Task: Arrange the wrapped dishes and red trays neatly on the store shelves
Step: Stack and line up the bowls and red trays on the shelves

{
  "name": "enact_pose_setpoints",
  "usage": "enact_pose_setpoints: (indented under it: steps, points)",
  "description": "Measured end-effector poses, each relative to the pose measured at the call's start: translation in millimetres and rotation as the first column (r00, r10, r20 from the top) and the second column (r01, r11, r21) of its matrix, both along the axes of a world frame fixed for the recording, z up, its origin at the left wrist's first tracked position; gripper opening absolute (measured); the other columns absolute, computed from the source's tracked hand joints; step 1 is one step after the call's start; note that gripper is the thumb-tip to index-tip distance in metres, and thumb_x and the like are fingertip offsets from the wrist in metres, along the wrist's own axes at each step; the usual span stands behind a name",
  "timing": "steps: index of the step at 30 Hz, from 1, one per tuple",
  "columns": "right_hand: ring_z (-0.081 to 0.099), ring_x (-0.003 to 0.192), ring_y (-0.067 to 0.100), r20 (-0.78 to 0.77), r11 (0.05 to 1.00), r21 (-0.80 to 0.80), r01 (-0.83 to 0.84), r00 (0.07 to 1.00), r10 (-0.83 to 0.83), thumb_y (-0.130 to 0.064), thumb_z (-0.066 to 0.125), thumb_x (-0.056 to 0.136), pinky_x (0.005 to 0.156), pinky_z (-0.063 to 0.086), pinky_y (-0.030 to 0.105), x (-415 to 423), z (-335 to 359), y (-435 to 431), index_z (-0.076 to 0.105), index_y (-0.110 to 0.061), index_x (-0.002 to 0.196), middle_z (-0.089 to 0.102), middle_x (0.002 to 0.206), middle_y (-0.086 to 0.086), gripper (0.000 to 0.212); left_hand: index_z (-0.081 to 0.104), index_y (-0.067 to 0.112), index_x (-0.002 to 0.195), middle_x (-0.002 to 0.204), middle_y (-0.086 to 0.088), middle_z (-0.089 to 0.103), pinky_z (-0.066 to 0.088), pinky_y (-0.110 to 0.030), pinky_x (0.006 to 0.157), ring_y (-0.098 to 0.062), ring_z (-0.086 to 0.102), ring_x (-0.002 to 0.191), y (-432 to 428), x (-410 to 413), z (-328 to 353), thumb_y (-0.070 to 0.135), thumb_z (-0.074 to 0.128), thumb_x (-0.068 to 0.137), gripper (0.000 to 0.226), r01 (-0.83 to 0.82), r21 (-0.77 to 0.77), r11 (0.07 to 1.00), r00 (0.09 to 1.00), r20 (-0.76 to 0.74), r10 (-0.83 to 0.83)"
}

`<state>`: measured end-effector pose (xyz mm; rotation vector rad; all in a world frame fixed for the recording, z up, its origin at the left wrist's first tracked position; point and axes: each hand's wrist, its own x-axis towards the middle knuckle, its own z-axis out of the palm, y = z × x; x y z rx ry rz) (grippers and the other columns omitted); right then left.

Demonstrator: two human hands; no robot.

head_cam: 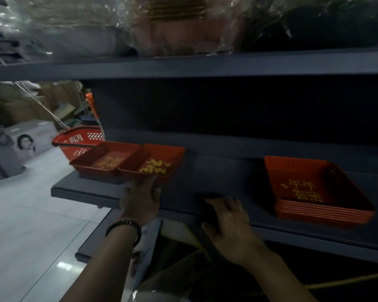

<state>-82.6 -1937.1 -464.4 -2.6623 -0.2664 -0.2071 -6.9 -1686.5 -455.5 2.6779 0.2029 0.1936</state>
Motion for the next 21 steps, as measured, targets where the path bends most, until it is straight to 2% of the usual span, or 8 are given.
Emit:
enact_pose_setpoints:
  steps: [5,8,11,14,16,17,19,21]
  points:
    - [0.028,0.141,0.020,-0.021,1.000,-0.024,0.007,1.000,-0.007,-0.051,0.057,0.098,0.118,0.029,0.039,5,1,4,0.036,-0.040,0.155,0.036,0.153,-0.008,0.062,0.033,0.043,0.161,0.161,-0.015,0.020,0.030,-0.061,0.118,-0.048,0.029,0.143,-2,7,1,0.036,0.058,0.103,0.064,-0.074,0.084,0.994,0.996,0.054,0.070]
    - [0.027,0.141,0.018,-0.010,1.000,-0.004,0.002,1.000,-0.002,-0.050,0.058,0.098,0.119,0.028,0.038,5,4,3,0.039,-0.039,0.153,0.036,0.150,-0.010,0.059,0.026,0.047,0.161,0.174,-0.012,-0.002,0.025,-0.064,0.121,-0.049,0.016,0.152,2,11,-1,0.028,0.060,0.100,0.073,0.005,0.158,0.987,1.000,0.015,-0.007]
    - [0.029,0.139,0.017,-0.002,1.000,0.006,0.005,1.000,-0.005,-0.051,0.057,0.097,0.118,0.029,0.038,4,4,-2,0.042,-0.039,0.151,0.038,0.147,-0.011,0.057,0.021,0.056,0.159,0.176,-0.009,-0.017,0.015,-0.068,0.125,-0.045,-0.004,0.160,-1,9,4,0.025,0.057,0.100,0.076,0.082,0.193,0.978,0.996,-0.032,-0.078]
    - [0.028,0.139,0.016,-0.011,1.000,0.011,0.013,1.000,-0.013,-0.049,0.058,0.098,0.118,0.029,0.037,2,4,-6,0.042,-0.039,0.151,0.038,0.148,-0.010,0.056,0.021,0.064,0.155,0.176,-0.009,-0.010,0.000,-0.071,0.124,-0.041,-0.013,0.161,-12,-1,14,0.021,0.055,0.098,0.079,0.130,0.225,0.966,0.989,-0.097,-0.111]
    - [0.029,0.139,0.017,-0.015,1.000,0.008,0.022,1.000,-0.022,-0.048,0.058,0.099,0.118,0.029,0.037,-2,6,-8,0.042,-0.039,0.152,0.038,0.149,-0.009,0.056,0.021,0.066,0.154,0.174,-0.002,0.011,-0.004,-0.070,0.125,-0.036,0.001,0.160,-22,-11,18,0.020,0.054,0.096,0.081,0.184,0.241,0.953,0.980,-0.118,-0.159]
    - [0.029,0.139,0.018,-0.017,1.000,0.007,0.026,1.000,-0.025,-0.048,0.058,0.099,0.118,0.029,0.037,-3,6,-8,0.042,-0.039,0.151,0.038,0.150,-0.009,0.056,0.019,0.067,0.154,0.173,0.004,0.017,-0.004,-0.069,0.124,-0.034,0.008,0.159,-26,-16,20,0.019,0.052,0.097,0.082,0.224,0.241,0.944,0.971,-0.135,-0.195]
    - [0.030,0.139,0.019,-0.028,1.000,0.008,0.027,0.999,-0.027,-0.048,0.058,0.099,0.118,0.029,0.038,-8,7,-9,0.042,-0.039,0.151,0.038,0.150,-0.008,0.056,0.011,0.067,0.157,0.174,0.013,0.015,0.002,-0.067,0.125,-0.030,0.012,0.159,-35,-27,23,0.015,0.051,0.097,0.089,0.307,0.238,0.921,0.947,-0.169,-0.272]
    - [0.030,0.140,0.019,-0.035,1.000,0.003,0.023,0.999,-0.023,-0.048,0.059,0.099,0.118,0.029,0.038,-14,9,-8,0.041,-0.039,0.151,0.038,0.149,-0.007,0.056,0.008,0.061,0.161,0.176,0.015,0.013,0.012,-0.056,0.127,-0.025,0.013,0.162,-44,-35,24,0.010,0.052,0.094,0.095,0.362,0.231,0.903,0.929,-0.170,-0.329]
